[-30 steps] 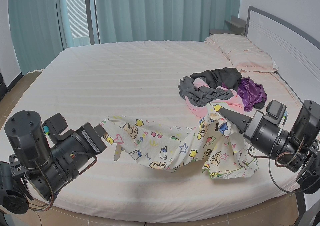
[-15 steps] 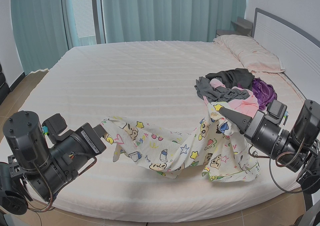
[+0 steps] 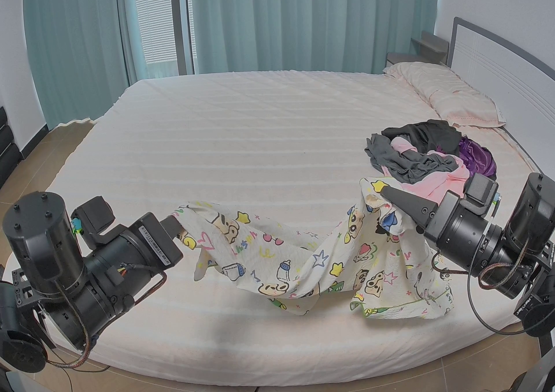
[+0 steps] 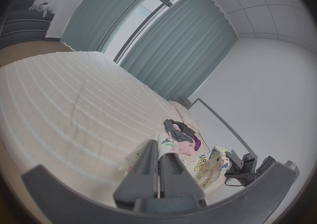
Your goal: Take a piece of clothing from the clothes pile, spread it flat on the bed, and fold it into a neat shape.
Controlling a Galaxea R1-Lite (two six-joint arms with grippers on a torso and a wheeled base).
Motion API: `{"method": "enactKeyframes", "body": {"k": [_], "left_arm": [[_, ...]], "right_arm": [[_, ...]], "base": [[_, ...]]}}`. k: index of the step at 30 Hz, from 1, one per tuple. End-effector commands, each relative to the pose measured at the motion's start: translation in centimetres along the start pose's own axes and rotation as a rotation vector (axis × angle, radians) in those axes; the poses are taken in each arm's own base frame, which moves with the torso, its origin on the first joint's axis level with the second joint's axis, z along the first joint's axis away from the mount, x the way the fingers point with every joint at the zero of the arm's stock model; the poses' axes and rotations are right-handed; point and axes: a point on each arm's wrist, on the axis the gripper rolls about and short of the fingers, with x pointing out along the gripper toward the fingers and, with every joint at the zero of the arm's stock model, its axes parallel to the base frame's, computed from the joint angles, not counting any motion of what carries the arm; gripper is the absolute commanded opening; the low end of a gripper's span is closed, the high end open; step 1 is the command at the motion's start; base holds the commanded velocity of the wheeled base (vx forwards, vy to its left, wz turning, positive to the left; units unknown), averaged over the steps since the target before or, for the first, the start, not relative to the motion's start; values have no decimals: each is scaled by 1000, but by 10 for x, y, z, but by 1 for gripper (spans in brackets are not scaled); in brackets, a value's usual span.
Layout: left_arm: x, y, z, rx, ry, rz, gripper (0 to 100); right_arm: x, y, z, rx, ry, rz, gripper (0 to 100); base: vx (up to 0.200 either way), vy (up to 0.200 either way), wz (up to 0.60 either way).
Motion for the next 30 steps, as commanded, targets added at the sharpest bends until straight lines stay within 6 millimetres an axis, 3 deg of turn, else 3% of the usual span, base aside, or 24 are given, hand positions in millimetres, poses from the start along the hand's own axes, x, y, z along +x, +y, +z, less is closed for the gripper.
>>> {"method": "enactKeyframes", "body": {"k": [1, 7, 13, 21, 30], "left_arm": [[0, 0, -1, 1, 3, 1, 0], [0, 0, -1, -1, 7, -4, 0], [1, 1, -1, -3, 13, -2, 0], [-3, 0, -2, -4, 19, -11, 0], [-28, -12, 5, -14, 20, -102, 0]], "right_arm": [[0, 0, 0, 0, 0, -1, 0], [-2, -3, 3, 0, -12, -13, 0], [-2, -16, 14, -2, -50, -59, 0], [-10, -17, 20, 5, -40, -56, 0], [-56, 7, 39, 6, -11, 23, 0]], "base": [[0, 200, 0], [0, 200, 0], [0, 0, 0], [-200, 0, 0], [-200, 0, 0]]}}
